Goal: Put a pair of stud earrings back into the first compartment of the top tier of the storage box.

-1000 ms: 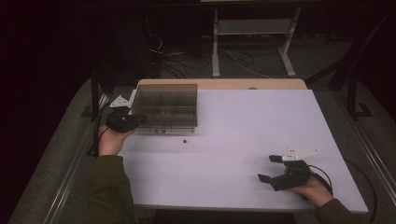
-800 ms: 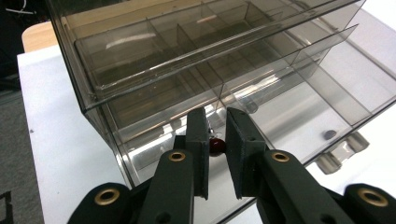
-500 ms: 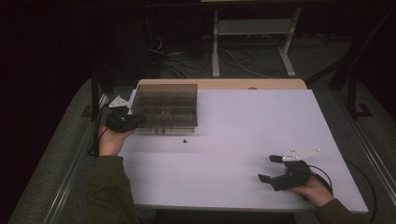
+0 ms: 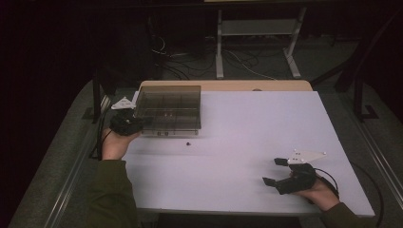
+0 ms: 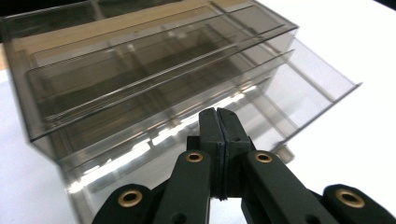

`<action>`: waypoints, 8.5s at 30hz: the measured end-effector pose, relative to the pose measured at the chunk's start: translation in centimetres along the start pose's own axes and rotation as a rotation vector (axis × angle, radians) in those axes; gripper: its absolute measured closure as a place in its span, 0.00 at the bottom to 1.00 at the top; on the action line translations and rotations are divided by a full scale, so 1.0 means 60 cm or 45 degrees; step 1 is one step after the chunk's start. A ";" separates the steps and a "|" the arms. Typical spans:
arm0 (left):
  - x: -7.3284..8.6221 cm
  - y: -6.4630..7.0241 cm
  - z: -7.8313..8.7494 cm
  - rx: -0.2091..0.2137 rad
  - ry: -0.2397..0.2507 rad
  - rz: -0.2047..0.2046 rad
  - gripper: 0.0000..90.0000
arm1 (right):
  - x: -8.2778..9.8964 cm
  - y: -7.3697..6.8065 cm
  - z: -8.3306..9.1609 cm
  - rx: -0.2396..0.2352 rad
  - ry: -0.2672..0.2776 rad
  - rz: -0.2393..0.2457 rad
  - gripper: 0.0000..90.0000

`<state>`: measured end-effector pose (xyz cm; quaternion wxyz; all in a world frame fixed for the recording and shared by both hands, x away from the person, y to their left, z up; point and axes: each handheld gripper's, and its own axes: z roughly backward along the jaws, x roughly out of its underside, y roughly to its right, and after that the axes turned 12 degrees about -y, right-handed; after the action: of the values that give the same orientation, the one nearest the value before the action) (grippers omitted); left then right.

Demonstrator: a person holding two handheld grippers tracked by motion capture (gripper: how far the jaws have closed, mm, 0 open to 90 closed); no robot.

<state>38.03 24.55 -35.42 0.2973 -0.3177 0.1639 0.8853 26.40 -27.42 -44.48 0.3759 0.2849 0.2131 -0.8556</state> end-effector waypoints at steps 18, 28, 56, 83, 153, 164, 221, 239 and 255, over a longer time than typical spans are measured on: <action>-0.006 0.063 -0.007 0.159 0.015 -0.102 0.99 | 0.000 0.001 0.001 0.001 0.001 -0.005 0.12; 0.004 0.097 -0.024 0.187 -0.014 -0.151 0.99 | 0.001 0.002 0.002 0.000 0.005 -0.006 0.12; 0.043 0.143 -0.111 0.122 -0.114 -0.286 0.72 | 0.001 0.001 0.002 0.000 0.007 -0.002 0.12; 0.042 0.141 -0.180 0.089 -0.129 -0.317 0.48 | 0.001 0.001 0.002 -0.003 0.007 0.001 0.12; 0.046 0.151 -0.138 0.209 -0.189 -0.295 0.88 | 0.001 0.000 0.003 -0.003 0.007 0.001 0.12; 0.042 0.114 -0.085 0.226 -0.105 -0.206 0.88 | 0.001 0.000 0.003 -0.003 0.010 -0.001 0.12; 0.024 -0.008 0.010 -0.003 0.052 0.032 0.57 | 0.001 0.003 0.003 -0.006 0.014 -0.005 0.12; 0.048 0.075 -0.002 0.122 0.095 -0.087 0.36 | 0.000 0.002 0.002 -0.006 0.013 -0.001 0.12; 0.095 0.141 -0.053 0.196 0.071 -0.185 0.16 | 0.001 0.002 0.003 -0.004 0.013 -0.005 0.12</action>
<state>30.63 18.90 -40.67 0.3796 -0.3296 0.2161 0.8370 26.42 -27.62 -44.40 0.3737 0.2884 0.2168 -0.8545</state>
